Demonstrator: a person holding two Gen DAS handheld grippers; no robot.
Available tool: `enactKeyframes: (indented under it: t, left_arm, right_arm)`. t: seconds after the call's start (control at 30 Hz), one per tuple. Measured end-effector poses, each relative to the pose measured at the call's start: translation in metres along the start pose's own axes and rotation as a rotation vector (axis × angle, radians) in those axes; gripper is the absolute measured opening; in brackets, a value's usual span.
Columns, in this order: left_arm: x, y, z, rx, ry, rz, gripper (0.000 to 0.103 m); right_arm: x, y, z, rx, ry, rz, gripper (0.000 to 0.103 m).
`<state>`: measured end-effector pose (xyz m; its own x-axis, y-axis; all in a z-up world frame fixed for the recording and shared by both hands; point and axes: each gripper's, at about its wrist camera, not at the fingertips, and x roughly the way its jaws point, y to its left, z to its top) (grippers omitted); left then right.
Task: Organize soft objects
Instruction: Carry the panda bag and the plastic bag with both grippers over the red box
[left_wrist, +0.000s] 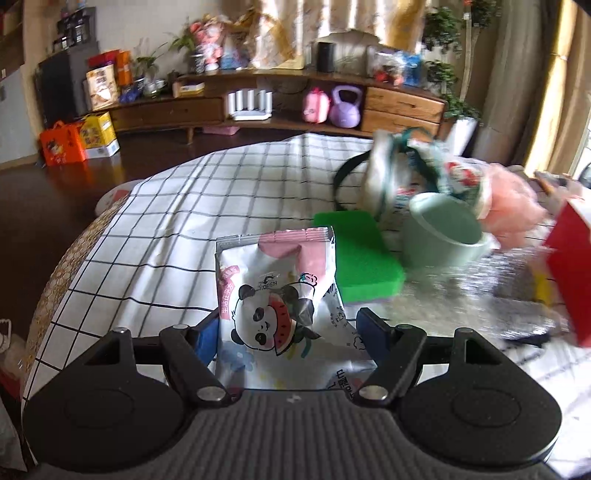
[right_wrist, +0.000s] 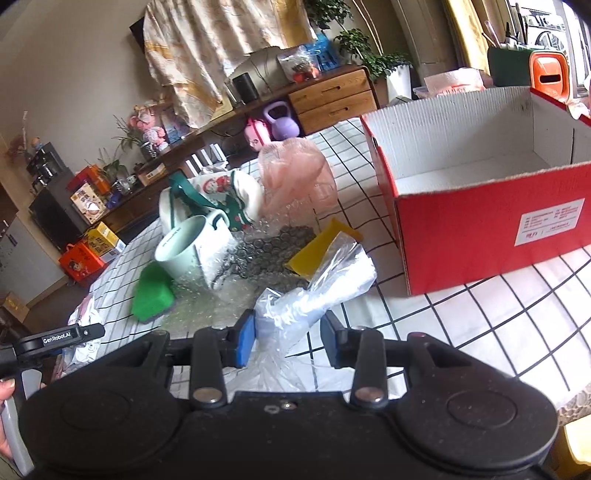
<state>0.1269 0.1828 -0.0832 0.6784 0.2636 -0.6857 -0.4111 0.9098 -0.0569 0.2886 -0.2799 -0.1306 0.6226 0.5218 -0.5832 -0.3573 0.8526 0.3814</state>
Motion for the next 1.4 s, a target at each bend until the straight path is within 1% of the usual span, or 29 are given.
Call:
enactKeyframes:
  t: [0.2, 0.3, 0.47, 0.7, 1.07, 1.27, 1.4]
  left_arm:
    - [-0.031, -0.033, 0.008, 0.062, -0.004, -0.069, 0.076]
    - [-0.045, -0.059, 0.015, 0.099, -0.014, -0.099, 0.076]
    - [-0.060, -0.103, 0.027, 0.155, -0.023, -0.177, 0.076]
    - [-0.071, -0.175, 0.045, 0.249, -0.039, -0.275, 0.076]
    - [-0.061, -0.291, 0.065, 0.383, -0.052, -0.360, 0.076]
    - [-0.044, -0.339, 0.073, 0.413, -0.016, -0.411, 0.076]
    - [-0.032, -0.370, 0.079, 0.428, -0.014, -0.423, 0.076]
  right_arm:
    - [-0.030, -0.003, 0.016, -0.035, -0.013, 0.040, 0.037]
    - [-0.043, -0.005, 0.027, -0.052, -0.026, 0.052, 0.037]
    - [-0.062, -0.016, 0.048, -0.076, -0.052, 0.047, 0.037]
    - [-0.074, -0.046, 0.081, -0.087, -0.092, 0.020, 0.037]
    - [-0.073, -0.100, 0.123, -0.101, -0.140, -0.057, 0.037]
    - [-0.065, -0.135, 0.144, -0.092, -0.171, -0.112, 0.037]
    - [-0.056, -0.158, 0.155, -0.088, -0.177, -0.133, 0.037]
